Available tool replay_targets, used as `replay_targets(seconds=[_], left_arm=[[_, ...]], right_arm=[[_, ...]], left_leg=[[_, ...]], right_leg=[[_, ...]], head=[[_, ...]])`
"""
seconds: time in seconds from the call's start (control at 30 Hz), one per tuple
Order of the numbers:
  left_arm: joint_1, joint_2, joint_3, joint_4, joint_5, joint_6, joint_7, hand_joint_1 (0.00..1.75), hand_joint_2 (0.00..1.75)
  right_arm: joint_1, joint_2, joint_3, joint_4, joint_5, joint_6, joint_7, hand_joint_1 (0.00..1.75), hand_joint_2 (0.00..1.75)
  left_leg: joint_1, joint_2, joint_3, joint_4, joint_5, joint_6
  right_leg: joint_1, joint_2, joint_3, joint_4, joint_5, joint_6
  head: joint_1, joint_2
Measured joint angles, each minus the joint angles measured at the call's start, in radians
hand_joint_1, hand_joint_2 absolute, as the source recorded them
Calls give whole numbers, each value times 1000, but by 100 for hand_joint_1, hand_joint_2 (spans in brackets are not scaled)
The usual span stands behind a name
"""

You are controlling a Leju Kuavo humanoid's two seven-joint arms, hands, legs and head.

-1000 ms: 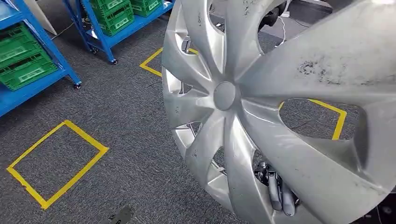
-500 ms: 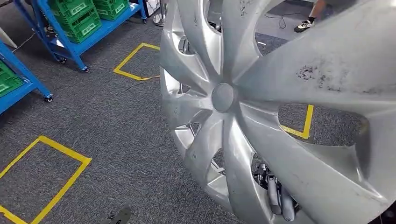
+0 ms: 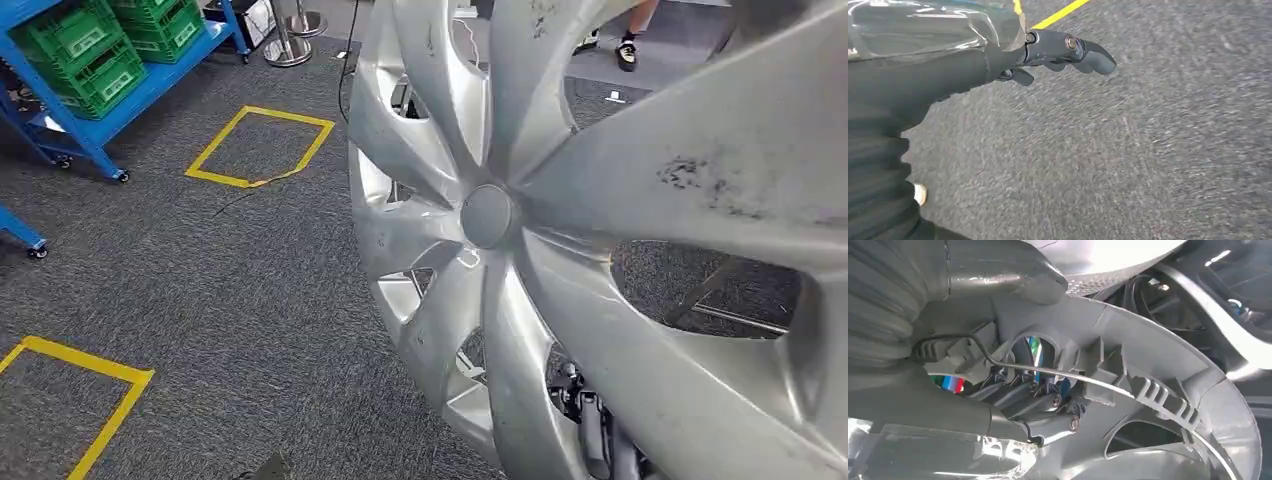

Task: Take the parts from the cabinet and place them on the table.

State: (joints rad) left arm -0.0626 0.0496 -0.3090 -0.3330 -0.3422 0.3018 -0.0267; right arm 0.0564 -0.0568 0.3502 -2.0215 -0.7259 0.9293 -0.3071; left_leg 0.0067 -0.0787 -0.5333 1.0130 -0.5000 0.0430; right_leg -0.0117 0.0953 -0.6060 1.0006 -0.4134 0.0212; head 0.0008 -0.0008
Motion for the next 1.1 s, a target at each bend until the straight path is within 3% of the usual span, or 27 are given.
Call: replay_targets(seconds=[0.07,0.13,0.17,0.2,0.27,0.3,0.33,0.37,0.4,0.43,0.47,0.5,0.53,0.63,0.67,0.7,0.73,0.8,0.83,0.87,0.9,0.93,0.97,1.0,1.03,1.1], left_arm=[[-1,1,1,-5,-4,2,6,0,175],[-1,1,5,-16,-14,2,8,0,175],[-2,0,5,-19,-16,2,9,0,175],[-2,-1,6,-21,-17,2,9,0,175],[3,-1,8,-23,-23,-1,13,0,175],[4,-1,8,-23,-23,-1,13,0,175],[4,-1,10,-23,-23,-1,14,0,175],[4,-1,12,-23,-23,-1,14,0,175],[4,-3,14,-25,-24,-1,14,0,175],[3,-4,15,-26,-24,-1,14,0,175],[3,-4,15,-29,-24,-2,14,0,175],[4,-2,17,-31,-25,-2,14,0,175],[3,-3,18,-31,-27,-2,15,0,175],[-2,-4,21,-42,-37,-14,24,0,175],[-7,-4,22,-45,-40,-19,26,0,175],[-10,-4,23,-47,-40,-25,26,0,175],[-11,-2,24,-47,-41,-32,28,0,175],[-9,2,32,-47,-44,-42,32,0,175],[-9,3,34,-47,-46,-44,32,0,175],[-9,3,37,-47,-47,-47,32,0,175],[-9,3,39,-47,-47,-47,32,0,175],[-9,5,40,-47,-49,-47,32,0,175],[-9,5,42,-47,-52,-47,32,0,175],[-9,11,45,-47,-55,-47,31,0,175],[-8,11,48,-46,-55,-48,31,0,175],[-11,15,49,-46,-58,-48,31,0,175]], right_arm=[[7,3,-2,-5,4,-2,-3,175,175],[13,5,-5,-14,8,-5,-4,175,175],[14,3,-6,-15,8,-5,-5,175,175],[9,3,-7,-16,8,-5,-7,175,175],[9,2,-7,-16,8,-5,-11,175,175],[11,2,-7,-15,8,-5,-11,175,175],[13,0,-7,-15,8,-6,-11,175,175],[13,-1,-7,-15,8,-6,-10,175,175],[13,-1,-7,-15,8,-6,-11,175,175],[13,-2,-8,-16,8,-6,-11,175,175],[12,-2,-8,-16,8,-6,-11,175,175],[12,-2,-8,-15,8,-6,-11,175,175],[11,-2,-8,-17,8,-7,-11,175,175],[4,-2,-7,-17,3,-18,-11,175,175],[-2,-1,-7,-16,0,-20,-10,175,175],[-13,0,-8,-15,-4,-20,-10,175,175],[-24,3,-8,-12,-9,-20,-8,175,175],[-36,8,-8,-7,-19,-20,-8,175,175],[-38,8,-8,-5,-20,-20,-8,175,175],[-40,8,-8,-2,-20,-19,-5,175,175],[-42,8,-8,1,-20,-18,-2,175,175],[-42,8,-8,3,-21,-16,-2,175,175],[-42,8,-8,4,-22,-14,-2,175,175],[-43,8,-8,7,-24,-13,-2,175,175],[-51,8,-8,10,-25,-10,-3,175,175],[-50,10,-8,15,-27,-4,-3,175,175]], left_leg=[[-7,20,-2,0,1,3],[-6,44,4,-25,21,14],[-1,57,9,-38,32,13],[-2,67,6,-42,38,21],[-7,97,-1,-42,40,22],[-8,110,-4,-41,41,21],[-8,123,-6,-40,41,21],[-8,135,-8,-39,41,20],[-7,146,-9,-37,41,18],[-6,156,-10,-32,38,14],[-8,165,-9,-24,34,8],[-17,173,-13,-19,28,-1],[-16,180,-13,-15,28,-5],[-11,204,-14,-14,30,-16],[-4,162,-20,0,14,-28],[2,116,-36,43,-21,-32],[3,92,-68,120,-66,-34],[3,82,-140,276,-129,-35],[3,81,-158,311,-131,-34],[3,79,-150,293,-107,-30],[3,75,-120,230,-65,-23],[3,64,-73,131,-12,-15],[2,34,-36,52,27,-7],[5,-26,-15,11,20,2],[1,-25,-17,0,26,5],[-7,-4,-18,-1,24,7]], right_leg=[[-10,15,-7,-3,6,10],[-4,28,-11,-10,17,25],[-3,-17,-27,7,3,20],[-1,-54,-53,62,-33,11],[-5,-77,-124,226,-104,6],[-7,-81,-149,291,-125,9],[-9,-83,-152,308,-127,18],[-12,-87,-129,277,-116,28],[-14,-95,-81,199,-92,40],[-16,-113,-17,95,-63,49],[-15,-154,41,2,-45,52],[-11,-177,48,-4,-49,36],[-9,-157,43,-5,-44,25],[-8,-129,34,-7,-35,8],[-17,-119,34,-10,-31,2],[-16,-111,32,-9,-28,-3],[-14,-100,30,-9,-26,-6],[-8,-76,25,-9,-23,-11],[-6,-64,24,-8,-22,-12],[-4,-50,25,-8,-20,-12],[-3,-37,26,-8,-18,-14],[-2,-23,27,-8,-17,-12],[-2,-14,28,-8,-16,-11],[-5,-6,23,-9,-12,-5],[-1,4,16,-6,-9,0],[-15,27,6,-10,0,14]], head=[[-6,0],[-5,0],[-4,0],[1,0],[1,0],[1,0],[1,0],[2,0],[2,0],[2,0],[2,0],[0,0],[-2,0],[0,0],[-2,0],[-4,0],[-5,0],[-5,0],[-4,0],[-4,0],[-4,0],[-4,0],[-4,0],[-2,0],[-1,0],[-7,0]])
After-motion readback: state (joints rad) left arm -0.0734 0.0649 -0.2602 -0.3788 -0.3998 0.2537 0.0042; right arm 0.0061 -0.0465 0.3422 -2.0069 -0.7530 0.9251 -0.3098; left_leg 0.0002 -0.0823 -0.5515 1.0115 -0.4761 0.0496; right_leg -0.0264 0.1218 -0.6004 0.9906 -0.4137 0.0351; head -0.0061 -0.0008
